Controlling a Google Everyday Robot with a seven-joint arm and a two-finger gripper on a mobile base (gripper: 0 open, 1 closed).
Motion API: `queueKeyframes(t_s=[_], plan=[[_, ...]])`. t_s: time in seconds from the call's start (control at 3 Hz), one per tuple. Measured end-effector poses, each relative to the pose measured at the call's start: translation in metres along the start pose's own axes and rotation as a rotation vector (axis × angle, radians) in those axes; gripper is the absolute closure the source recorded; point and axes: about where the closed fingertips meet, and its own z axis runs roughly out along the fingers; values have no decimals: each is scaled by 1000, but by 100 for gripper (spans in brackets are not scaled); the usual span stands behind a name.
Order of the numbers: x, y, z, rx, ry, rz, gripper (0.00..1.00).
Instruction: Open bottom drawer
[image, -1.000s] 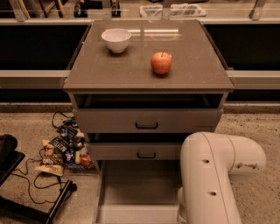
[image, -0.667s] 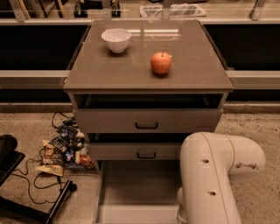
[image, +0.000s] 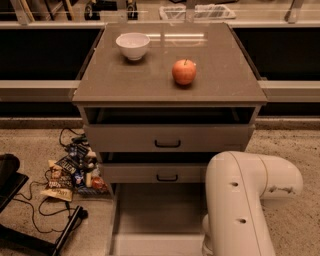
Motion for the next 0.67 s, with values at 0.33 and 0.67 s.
queueKeyframes(t_s=[0.33,0.67], plan=[[1,2,1,-6,1,-4,4],[2,2,1,-13,1,-16,0]])
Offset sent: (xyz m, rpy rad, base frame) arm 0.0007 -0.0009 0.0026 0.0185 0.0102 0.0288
